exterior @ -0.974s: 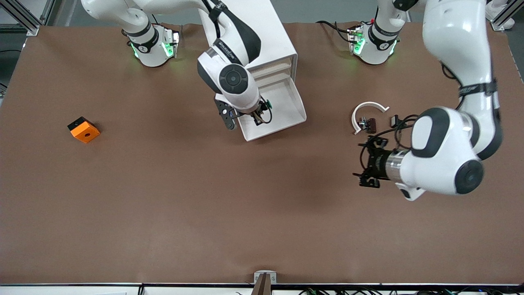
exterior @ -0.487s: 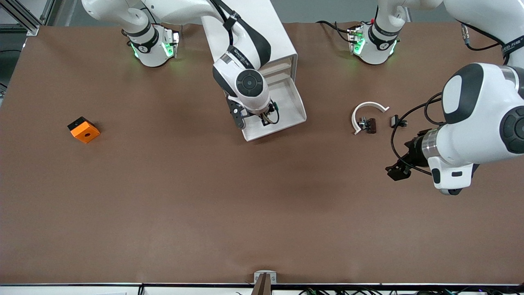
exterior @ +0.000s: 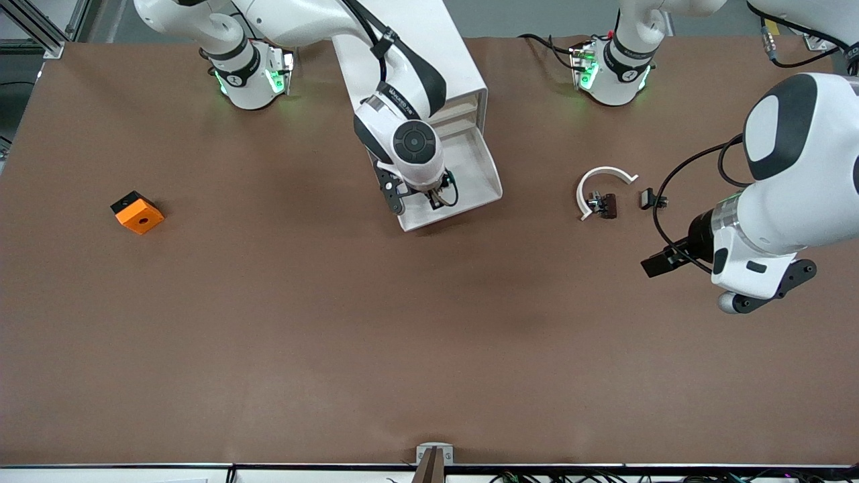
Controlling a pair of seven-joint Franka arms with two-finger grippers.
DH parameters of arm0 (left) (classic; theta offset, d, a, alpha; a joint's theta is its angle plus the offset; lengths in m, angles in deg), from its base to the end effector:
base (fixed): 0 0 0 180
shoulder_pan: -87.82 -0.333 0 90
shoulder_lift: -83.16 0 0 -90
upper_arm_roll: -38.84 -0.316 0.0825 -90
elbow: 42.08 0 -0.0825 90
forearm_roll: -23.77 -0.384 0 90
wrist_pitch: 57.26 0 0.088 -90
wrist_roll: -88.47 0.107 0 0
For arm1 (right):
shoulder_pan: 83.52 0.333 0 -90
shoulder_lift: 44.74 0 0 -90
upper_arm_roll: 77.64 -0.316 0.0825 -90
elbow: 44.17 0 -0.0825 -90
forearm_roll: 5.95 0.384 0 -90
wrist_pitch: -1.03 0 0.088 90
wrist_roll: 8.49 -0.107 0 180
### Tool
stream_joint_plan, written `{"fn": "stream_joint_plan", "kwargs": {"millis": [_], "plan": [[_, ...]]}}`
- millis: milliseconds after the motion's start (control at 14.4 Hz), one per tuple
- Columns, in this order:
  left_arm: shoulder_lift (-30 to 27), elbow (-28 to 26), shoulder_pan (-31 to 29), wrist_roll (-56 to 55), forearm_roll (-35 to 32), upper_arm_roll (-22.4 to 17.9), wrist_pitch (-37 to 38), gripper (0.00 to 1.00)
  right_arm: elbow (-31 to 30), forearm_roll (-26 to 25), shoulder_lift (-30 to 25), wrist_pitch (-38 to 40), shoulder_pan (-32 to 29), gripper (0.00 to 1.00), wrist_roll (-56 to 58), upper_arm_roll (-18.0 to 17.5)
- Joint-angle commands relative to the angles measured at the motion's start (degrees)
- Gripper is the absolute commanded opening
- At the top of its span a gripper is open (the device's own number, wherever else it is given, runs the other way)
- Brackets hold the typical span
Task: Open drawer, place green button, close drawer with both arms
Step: 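Lower the button into the open drawer and open the right gripper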
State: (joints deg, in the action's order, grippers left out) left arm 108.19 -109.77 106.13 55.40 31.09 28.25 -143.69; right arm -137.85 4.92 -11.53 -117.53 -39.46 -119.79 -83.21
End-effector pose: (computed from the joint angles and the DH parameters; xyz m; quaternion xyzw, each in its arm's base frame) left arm 0.6581 -0.1312 0.5362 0.9756 0.2121 -0.0570 0.0050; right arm 0.4328 0.5129 0.2719 0.8209 -0.5564 -0.1171 0.0531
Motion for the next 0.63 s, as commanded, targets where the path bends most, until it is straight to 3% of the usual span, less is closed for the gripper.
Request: {"fn": "stream_joint_plan", "kwargs": {"millis": [0, 70, 139, 348, 557], "plan": [[-2.3, -1.7, 0.3, 3.2, -1.3, -0.5, -0.7, 1.0, 0.6, -1.4, 0.5, -0.7, 0.8, 0.46, -1.3, 0.6], [-2.3, -1.7, 0.3, 3.2, -1.5, -0.4, -0.7, 1.0, 0.6, -1.4, 0.5, -0.7, 0.8, 0.77, -1.1, 0.6], [-2.4, -1.7, 0.5, 3.2, -2.3, -0.4, -0.7, 1.0, 0.7, -1.4, 0.5, -0.6, 0.8, 1.0, -1.1, 0.6], [-2.9, -1.9, 0.8, 3.2, -3.6, 0.0, 0.0, 1.0, 1.7, -1.4, -0.1, -0.1, 0.7, 1.0, -1.0, 0.6], [-4.3, -2.3, 0.9, 3.4, -3.6, 0.3, 1.6, 1.0, 7.8, -1.4, -1.4, 5.9, -0.2, 1.0, -1.3, 0.8]]}}
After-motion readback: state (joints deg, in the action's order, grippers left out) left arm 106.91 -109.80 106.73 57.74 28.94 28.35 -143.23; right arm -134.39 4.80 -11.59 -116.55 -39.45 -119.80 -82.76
